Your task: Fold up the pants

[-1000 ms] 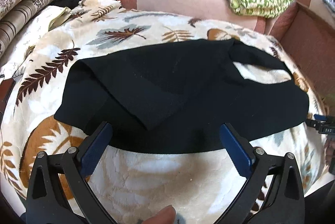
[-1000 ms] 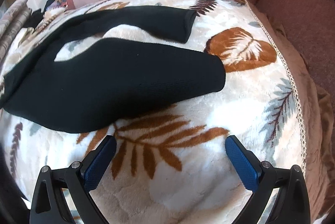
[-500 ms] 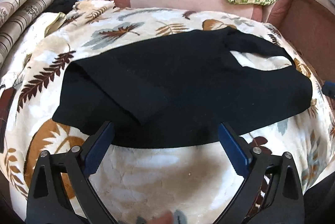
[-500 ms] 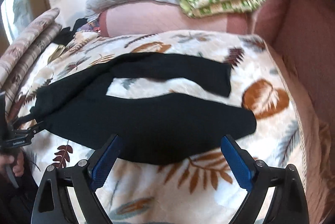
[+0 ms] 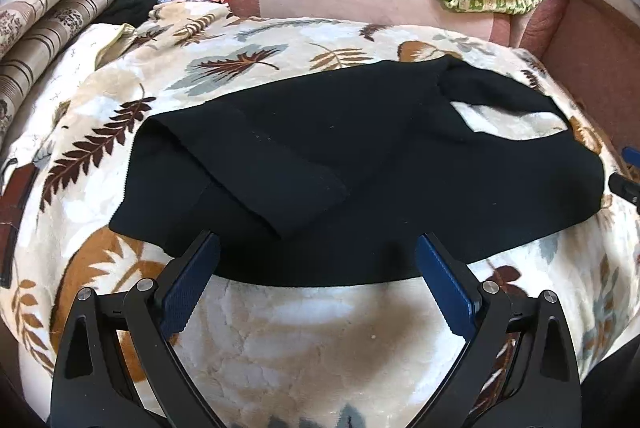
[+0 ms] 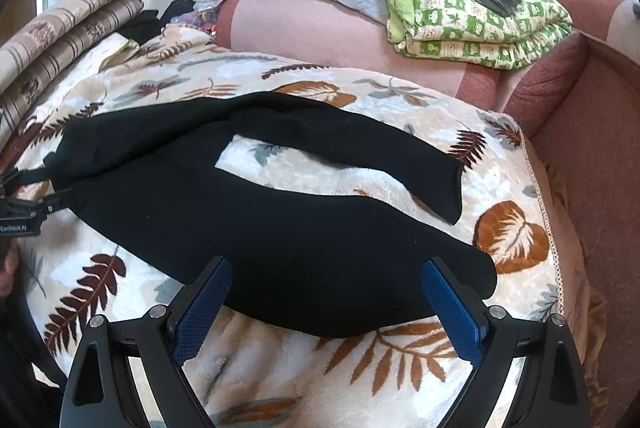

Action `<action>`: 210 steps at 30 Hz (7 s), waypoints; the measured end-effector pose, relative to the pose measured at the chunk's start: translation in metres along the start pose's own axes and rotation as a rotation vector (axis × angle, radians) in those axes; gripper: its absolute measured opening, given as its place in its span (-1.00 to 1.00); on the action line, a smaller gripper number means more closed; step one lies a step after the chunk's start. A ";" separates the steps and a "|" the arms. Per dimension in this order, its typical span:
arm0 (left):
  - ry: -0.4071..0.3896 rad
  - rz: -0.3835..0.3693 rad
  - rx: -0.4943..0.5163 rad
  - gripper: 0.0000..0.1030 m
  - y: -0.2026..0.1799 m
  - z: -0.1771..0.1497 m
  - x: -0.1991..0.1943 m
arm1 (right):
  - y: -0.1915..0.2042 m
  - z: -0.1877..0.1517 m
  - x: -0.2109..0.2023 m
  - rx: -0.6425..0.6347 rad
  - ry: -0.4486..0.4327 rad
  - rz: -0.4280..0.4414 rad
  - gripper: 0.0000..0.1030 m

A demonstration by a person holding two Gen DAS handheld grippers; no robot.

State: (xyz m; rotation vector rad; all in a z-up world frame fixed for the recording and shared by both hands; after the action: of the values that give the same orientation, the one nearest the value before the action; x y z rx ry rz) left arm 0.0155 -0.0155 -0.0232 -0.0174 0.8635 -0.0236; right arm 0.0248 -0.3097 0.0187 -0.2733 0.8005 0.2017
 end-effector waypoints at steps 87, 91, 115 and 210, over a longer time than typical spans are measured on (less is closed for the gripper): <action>0.248 -0.832 -0.801 0.84 0.175 0.024 0.023 | -0.037 -0.013 -0.011 0.030 0.004 -0.138 0.85; 0.312 -0.656 -0.690 0.30 0.169 0.023 0.026 | -0.044 -0.014 -0.011 0.058 0.007 -0.141 0.85; 0.228 -0.485 -0.340 -0.86 0.112 0.038 0.017 | -0.188 -0.083 0.043 1.169 0.053 0.493 0.56; -0.107 -0.307 -0.600 0.37 0.187 -0.011 -0.072 | -0.169 0.026 0.152 1.204 -0.050 0.500 -0.03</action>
State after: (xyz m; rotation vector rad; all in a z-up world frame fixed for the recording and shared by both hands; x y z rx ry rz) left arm -0.0372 0.1733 0.0195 -0.7072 0.7286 -0.0499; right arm 0.1933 -0.4504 -0.0475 1.0705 0.8050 0.1610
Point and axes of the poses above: each gripper's, at about its wrist camera, not at the fingertips, and x roughly the way its jaws point, y to its left, z to its top, the point moved 3 cm from there along x, roughly the way its jaws point, and after that the axes turned 1 degree about -z, right-handed, at the moved point
